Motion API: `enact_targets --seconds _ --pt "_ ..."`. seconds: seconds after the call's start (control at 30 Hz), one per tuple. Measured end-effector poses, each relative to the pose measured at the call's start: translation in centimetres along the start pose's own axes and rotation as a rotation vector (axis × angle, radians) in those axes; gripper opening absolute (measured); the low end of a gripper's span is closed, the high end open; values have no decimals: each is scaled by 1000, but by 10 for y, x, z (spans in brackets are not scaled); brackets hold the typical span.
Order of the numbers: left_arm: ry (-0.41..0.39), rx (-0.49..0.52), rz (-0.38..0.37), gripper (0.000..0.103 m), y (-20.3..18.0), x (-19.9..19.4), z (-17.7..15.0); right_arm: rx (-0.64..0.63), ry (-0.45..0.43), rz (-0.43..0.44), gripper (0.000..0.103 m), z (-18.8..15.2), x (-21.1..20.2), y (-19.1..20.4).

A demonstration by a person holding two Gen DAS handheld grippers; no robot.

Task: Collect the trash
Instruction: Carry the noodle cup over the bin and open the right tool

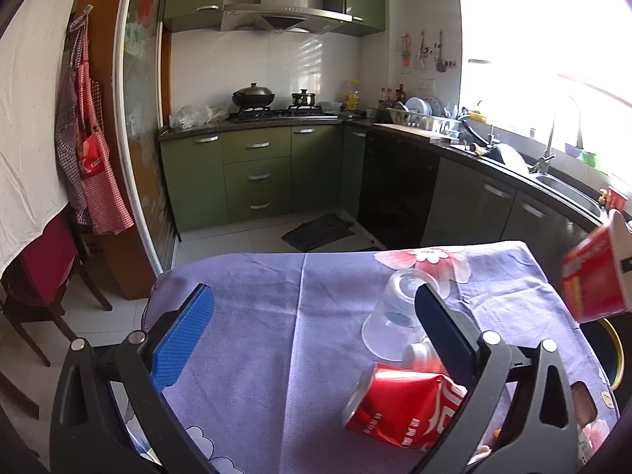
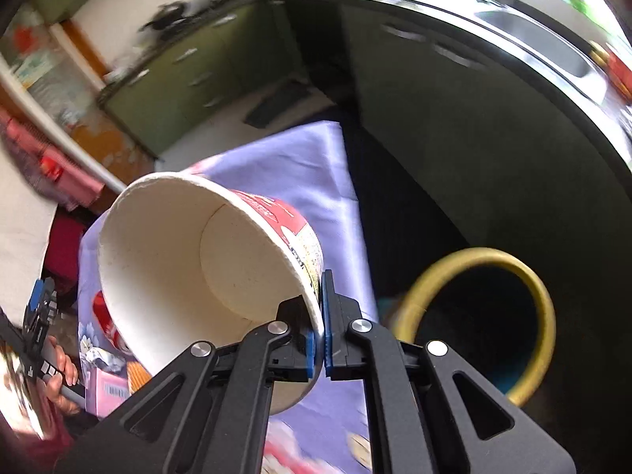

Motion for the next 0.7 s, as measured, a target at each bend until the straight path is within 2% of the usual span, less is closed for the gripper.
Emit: enact_targets --seconds 0.13,0.33,0.5,0.7 --pt "-9 2 -10 97 -2 -5 1 158 4 -48 4 -19 -44 -73" --pt "-11 11 -16 97 -4 -6 0 310 41 -130 4 -49 -59 -160" --pt "-16 25 -18 97 -9 -7 0 401 104 -132 4 -75 -32 -216" --pt "-15 44 -20 97 -16 -6 -3 453 170 -119 4 -90 18 -250"
Point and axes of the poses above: each gripper's, at about its wrist camera, not at the fingertips, and x roughly the way its jaws point, y to its left, z to its top, the point moved 6 cm from there along x, roughly the way its jaws point, and after that the axes turned 13 degrees about z, right-handed, at the moved point
